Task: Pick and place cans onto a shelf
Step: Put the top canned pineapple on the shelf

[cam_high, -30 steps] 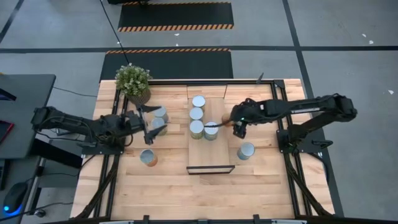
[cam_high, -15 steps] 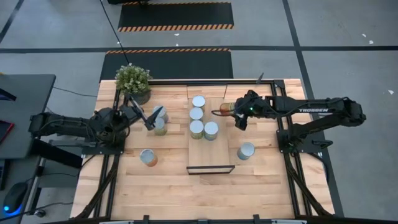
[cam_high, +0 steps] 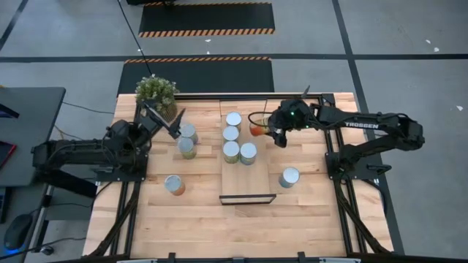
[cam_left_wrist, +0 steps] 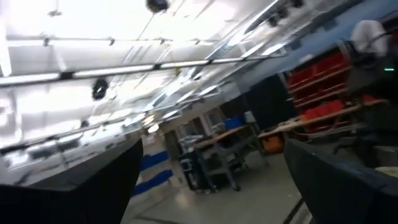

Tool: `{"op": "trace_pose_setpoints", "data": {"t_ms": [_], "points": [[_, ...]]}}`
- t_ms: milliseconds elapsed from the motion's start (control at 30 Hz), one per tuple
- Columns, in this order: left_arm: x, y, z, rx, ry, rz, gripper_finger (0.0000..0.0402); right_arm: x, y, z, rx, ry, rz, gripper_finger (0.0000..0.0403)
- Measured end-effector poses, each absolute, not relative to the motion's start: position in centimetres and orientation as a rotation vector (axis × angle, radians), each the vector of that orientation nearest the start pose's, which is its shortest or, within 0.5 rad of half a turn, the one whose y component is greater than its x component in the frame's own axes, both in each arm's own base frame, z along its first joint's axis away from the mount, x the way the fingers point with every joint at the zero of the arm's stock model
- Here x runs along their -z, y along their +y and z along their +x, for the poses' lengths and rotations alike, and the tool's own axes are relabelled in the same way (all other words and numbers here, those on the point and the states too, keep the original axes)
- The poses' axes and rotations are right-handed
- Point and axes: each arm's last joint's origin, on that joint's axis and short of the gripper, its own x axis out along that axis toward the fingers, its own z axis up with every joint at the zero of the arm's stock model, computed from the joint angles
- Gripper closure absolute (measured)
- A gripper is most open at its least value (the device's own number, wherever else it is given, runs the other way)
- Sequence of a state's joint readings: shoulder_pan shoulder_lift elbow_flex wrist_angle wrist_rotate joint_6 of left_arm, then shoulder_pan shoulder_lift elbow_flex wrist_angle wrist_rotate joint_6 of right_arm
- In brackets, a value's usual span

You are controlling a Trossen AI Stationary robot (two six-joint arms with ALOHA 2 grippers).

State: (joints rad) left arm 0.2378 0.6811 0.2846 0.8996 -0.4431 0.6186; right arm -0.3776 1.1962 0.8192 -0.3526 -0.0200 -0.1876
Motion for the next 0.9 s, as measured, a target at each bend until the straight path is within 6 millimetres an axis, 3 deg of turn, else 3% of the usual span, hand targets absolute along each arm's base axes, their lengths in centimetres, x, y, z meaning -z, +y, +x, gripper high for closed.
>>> {"op": "trace_pose_setpoints", "data": {"t_ms": [167, 433, 733, 900], "points": [[-27.4, 5.8, 13.8, -0.788, -0.298, 0.493, 0.0005, -25.1, -10.4, 23.8, 0.298, 0.774, 0.013, 0.006], [-27.5, 6.0, 13.7, -0.712, -0.329, 0.502, 0.0005, -25.8, -10.6, 26.7, 0.233, 0.949, 0.055, 0.006], [-27.5, 6.5, 13.2, -0.96, -0.314, 0.377, 0.0005, -26.6, -10.7, 30.4, 0.244, 1.121, 0.114, 0.006], [-26.7, 6.7, 13.5, -0.955, -0.218, 0.385, 0.0005, -26.8, -11.1, 32.1, 0.273, 1.172, 0.17, 0.006]]}}
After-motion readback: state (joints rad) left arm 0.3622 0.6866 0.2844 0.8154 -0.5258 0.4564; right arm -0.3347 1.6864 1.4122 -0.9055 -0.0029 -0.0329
